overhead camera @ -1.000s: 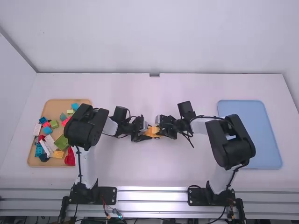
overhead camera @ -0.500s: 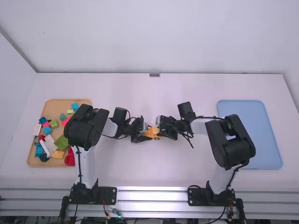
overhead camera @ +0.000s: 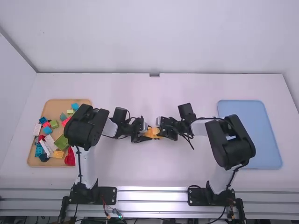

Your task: Assemble lego blocks to make yellow taxi

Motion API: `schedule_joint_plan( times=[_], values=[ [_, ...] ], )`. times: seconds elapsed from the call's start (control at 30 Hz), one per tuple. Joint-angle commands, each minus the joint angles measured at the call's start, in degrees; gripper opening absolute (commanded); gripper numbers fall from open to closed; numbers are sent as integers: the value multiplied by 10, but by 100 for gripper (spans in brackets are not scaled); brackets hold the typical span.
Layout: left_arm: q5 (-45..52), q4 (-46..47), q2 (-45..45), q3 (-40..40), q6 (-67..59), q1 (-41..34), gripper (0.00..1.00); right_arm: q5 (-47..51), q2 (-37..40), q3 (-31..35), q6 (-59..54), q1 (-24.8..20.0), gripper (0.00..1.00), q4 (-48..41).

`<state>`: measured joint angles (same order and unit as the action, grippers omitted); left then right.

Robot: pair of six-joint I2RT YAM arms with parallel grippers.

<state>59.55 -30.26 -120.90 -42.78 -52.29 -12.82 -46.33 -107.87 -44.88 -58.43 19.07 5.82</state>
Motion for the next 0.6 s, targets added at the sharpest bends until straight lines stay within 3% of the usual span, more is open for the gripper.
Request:
schedule_joint_plan(
  times=[0.0,0.13,0.3,0.57],
  values=[
    [-16,13,-9,12,4,-6,53,1,-6,7,1,1,30,-2],
    [-16,13,-9,12,4,-6,54,0,-6,7,2,1,36,-3],
    [-16,13,-9,12,5,-6,55,1,-6,7,8,1,53,-2],
    [-16,13,-9,12,5,-7,56,-1,-6,7,17,1,49,5]
  ],
)
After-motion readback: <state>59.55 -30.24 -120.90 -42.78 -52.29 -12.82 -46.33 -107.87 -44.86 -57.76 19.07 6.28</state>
